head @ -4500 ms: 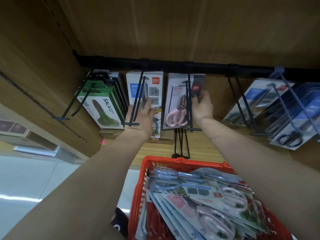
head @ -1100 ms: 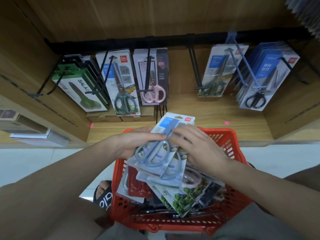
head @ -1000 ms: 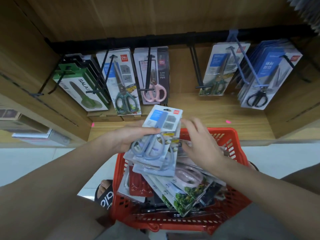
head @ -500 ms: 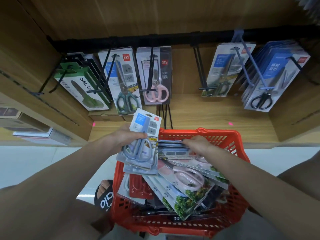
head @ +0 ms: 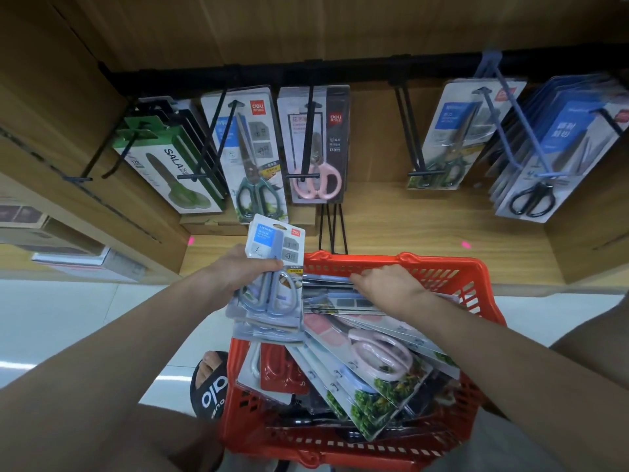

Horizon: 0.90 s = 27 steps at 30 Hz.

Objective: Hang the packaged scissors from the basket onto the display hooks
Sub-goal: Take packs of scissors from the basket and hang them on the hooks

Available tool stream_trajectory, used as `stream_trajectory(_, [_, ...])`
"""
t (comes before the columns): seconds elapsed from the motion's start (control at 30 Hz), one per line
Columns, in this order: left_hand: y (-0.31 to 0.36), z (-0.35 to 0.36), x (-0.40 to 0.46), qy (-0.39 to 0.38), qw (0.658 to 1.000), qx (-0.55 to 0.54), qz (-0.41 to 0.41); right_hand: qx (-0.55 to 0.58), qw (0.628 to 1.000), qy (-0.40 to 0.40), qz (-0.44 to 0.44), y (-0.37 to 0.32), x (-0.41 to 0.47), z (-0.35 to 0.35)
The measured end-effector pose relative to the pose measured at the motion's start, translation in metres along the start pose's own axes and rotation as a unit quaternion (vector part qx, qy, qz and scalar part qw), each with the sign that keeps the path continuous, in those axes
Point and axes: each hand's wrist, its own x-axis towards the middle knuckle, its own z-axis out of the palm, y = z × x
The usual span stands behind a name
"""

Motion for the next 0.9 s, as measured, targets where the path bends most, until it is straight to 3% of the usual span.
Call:
stream_trajectory(0.17, [0.005, 0.003, -0.006, 0.006, 1.000, 0.006, 0.018, -0.065, 0.996, 0.041, -0.035, 0.002, -0.016, -0.014])
stream_trajectory(0.37, [0.004, 0.009, -0.015, 0.028, 0.999, -0.011, 0.026, -0.049, 0.998, 0.043, 0.026, 0.006, -0.072, -0.040])
stream_trajectory(0.57, [-0.003, 0.042, -0.028, 0.009, 1.000, -0.002, 0.009, -0.059, 0.997, 0.015, -0.046, -0.029, -0.119, -0.009])
stream_trajectory(0.67, [-0.006, 0.058, -0.030, -0.007, 1.000, -0.008, -0.004, 0.070, 0.997, -0.001, 0.017, -0.032, -0.118, -0.005])
stream_trajectory(0.8, [-0.004, 0.066, -0.028, 0.022, 1.000, -0.007, -0.002, 0.266, 0.962, -0.032, 0.059, -0.021, -0.114, -0.005])
stream_trajectory(0.9, [0.000, 0.065, -0.029, 0.031, 0.999, -0.004, -0.009, 0.345, 0.934, -0.009, 0.095, -0.010, -0.108, -0.002])
